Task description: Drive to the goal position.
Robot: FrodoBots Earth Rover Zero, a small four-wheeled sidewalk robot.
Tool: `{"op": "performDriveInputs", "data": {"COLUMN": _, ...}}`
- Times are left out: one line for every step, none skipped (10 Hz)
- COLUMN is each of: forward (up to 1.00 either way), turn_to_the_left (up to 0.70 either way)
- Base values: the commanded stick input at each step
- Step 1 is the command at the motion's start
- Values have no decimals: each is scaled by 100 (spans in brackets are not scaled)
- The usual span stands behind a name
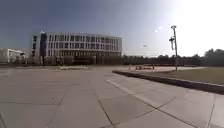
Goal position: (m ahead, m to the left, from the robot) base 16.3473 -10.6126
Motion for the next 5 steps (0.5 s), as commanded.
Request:
{"op": "performDriveInputs", "data": {"forward": 6, "turn_to_the_left": 0}}
{"op": "performDriveInputs", "data": {"forward": 6, "turn_to_the_left": 0}}
{"op": "performDriveInputs", "data": {"forward": 6, "turn_to_the_left": 0}}
{"op": "performDriveInputs", "data": {"forward": 6, "turn_to_the_left": 0}}
{"op": "performDriveInputs", "data": {"forward": 6, "turn_to_the_left": 0}}
